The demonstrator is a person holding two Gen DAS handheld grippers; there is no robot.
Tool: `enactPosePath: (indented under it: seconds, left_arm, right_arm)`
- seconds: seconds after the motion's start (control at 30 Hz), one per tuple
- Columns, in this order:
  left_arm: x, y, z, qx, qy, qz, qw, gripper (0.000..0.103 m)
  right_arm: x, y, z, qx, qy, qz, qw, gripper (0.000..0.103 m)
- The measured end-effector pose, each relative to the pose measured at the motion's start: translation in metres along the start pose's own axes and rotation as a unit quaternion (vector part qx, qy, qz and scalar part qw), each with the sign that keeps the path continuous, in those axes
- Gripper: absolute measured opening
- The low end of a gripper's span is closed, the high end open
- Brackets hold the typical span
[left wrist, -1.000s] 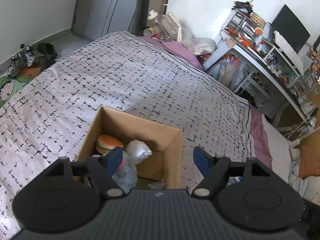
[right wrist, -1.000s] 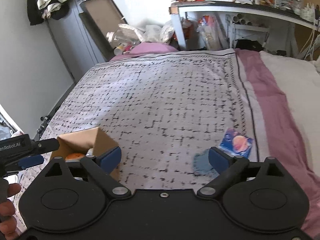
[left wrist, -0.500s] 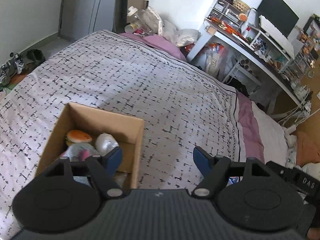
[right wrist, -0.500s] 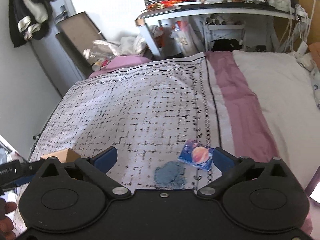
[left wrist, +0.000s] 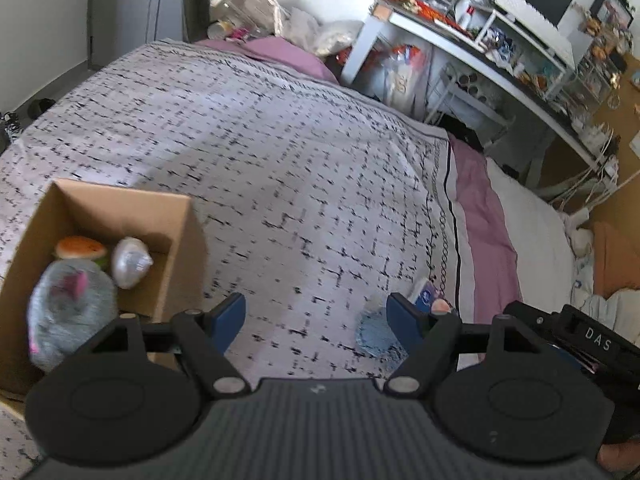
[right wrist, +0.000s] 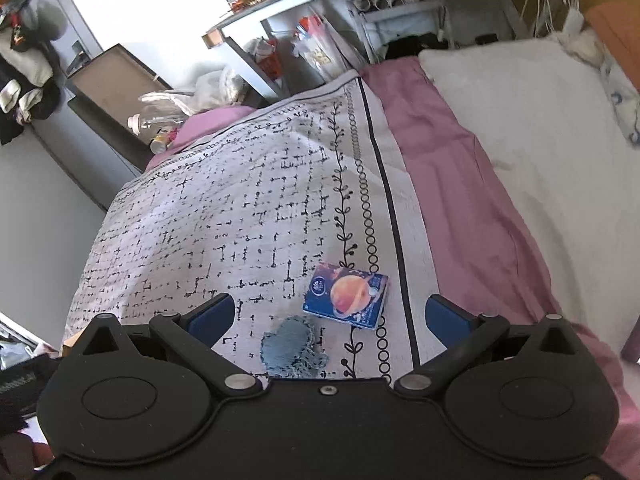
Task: Organize soft objects
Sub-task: 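Move the left gripper to the blue knitted cloth while the right gripper approaches the tissue pack, then grasp the blue cloth with the left gripper while the right gripper grasps the blue tissue pack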
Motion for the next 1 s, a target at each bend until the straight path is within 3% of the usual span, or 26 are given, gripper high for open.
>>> enactPosePath:
  seconds: [0.6, 1.0]
  left_arm:
    - [0.028, 0.078, 0.059, 0.004, 0.021, -0.048, 0.9986, 0.071]
    - [0.043, 0.124, 0.069, -0.002, 0.017, -0.086, 0.9962, 0.069]
  right_arm:
    - [-0.003, 0.044, 0.040, -0.036, 0.058, -0.026, 0.997, 0.102]
    - [0.004, 0.076, 0.048, -0.040, 0.061, -0.061, 0.995, 0.102]
Point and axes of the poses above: each gripper's, at about its wrist camera, not at the fingertips, and y roughly the way its jaws point, z to its right, x to its underside, the point moved 8 cm from there along y, roughly the way its jaws point, and after that the axes turned 6 degrees about -x, right-handed, at the moved point
